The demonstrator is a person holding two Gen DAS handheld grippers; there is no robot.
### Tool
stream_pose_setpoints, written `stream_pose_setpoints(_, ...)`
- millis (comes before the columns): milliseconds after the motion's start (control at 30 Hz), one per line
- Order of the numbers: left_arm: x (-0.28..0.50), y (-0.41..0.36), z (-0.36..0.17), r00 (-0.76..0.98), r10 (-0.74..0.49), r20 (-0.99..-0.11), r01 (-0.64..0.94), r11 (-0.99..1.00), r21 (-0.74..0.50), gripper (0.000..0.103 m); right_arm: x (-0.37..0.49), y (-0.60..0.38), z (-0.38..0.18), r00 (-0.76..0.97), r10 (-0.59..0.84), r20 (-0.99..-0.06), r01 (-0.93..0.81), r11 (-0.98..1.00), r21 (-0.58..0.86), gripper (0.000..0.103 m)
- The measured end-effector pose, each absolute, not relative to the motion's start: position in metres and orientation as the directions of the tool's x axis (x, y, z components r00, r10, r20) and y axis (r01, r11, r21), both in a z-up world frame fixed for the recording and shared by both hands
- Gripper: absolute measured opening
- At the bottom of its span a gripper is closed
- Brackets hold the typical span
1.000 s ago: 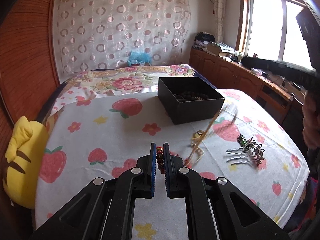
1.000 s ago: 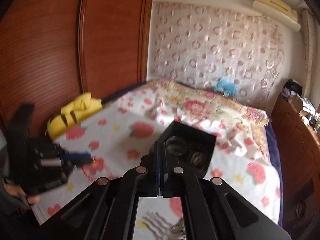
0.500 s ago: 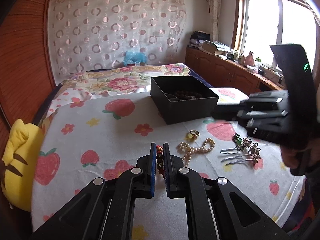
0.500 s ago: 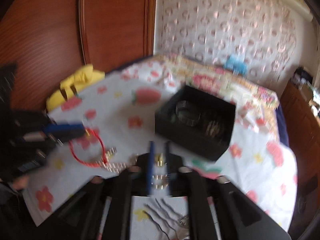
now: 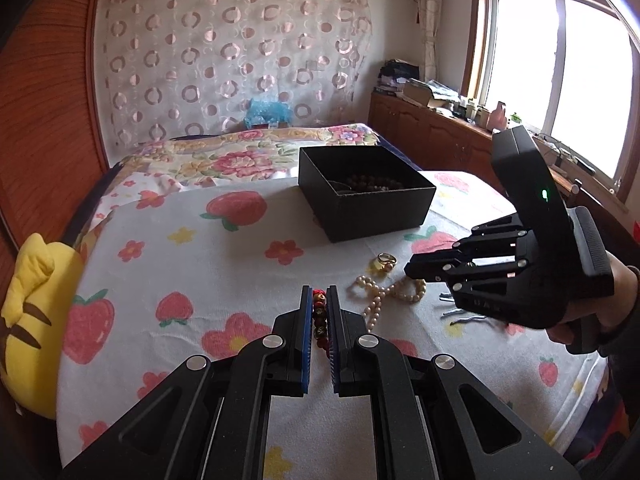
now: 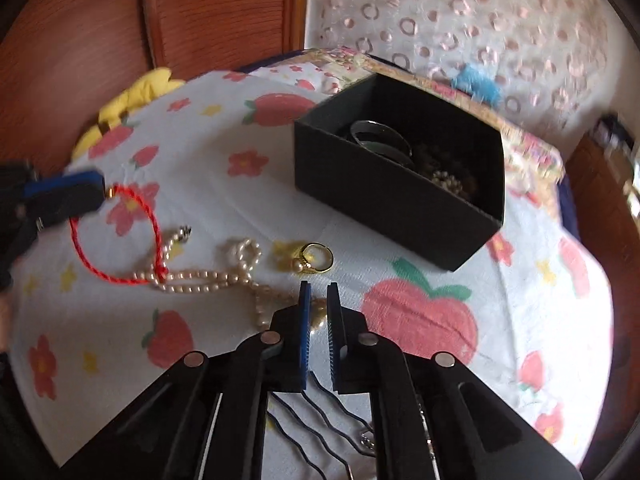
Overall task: Organize jewelry
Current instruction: 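Grasp more silver hairpins with the right gripper while the left holds the bracelet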
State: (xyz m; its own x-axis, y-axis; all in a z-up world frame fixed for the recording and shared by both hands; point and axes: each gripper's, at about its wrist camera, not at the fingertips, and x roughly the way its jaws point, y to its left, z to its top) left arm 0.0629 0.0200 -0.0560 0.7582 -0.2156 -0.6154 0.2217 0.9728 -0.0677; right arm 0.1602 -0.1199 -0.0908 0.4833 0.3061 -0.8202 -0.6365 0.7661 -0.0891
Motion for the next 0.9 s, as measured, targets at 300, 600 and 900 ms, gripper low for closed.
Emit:
stream_pose_setpoints(300, 0.062, 0.02, -0.056, 0.756, -0.22, -0.616, 0.226, 0.972, -0.07, 0.006, 0.16, -0.132, -0.089, 0.475, 0.31, -0.823, -0.637, 0.767, -0.079, 0.001)
stream_pose_setpoints(600, 0.061, 0.02, -0.056, 0.756, -0.221, -0.616, 0.229, 0.971, -0.068, 0.006, 0.16, -0.135, -0.08, 0.489, 0.333, -0.806, -0.633, 0.772, -0.065, 0.003)
stream_pose_setpoints(900, 0.061, 0.02, -0.056, 0.755, -0.219, -0.618, 0.228, 0.971, -0.066, 0.006, 0.165, -0.136, -0.09, 0.459, 0.315, -0.831, -0.638, 0.767, -0.062, 0.021)
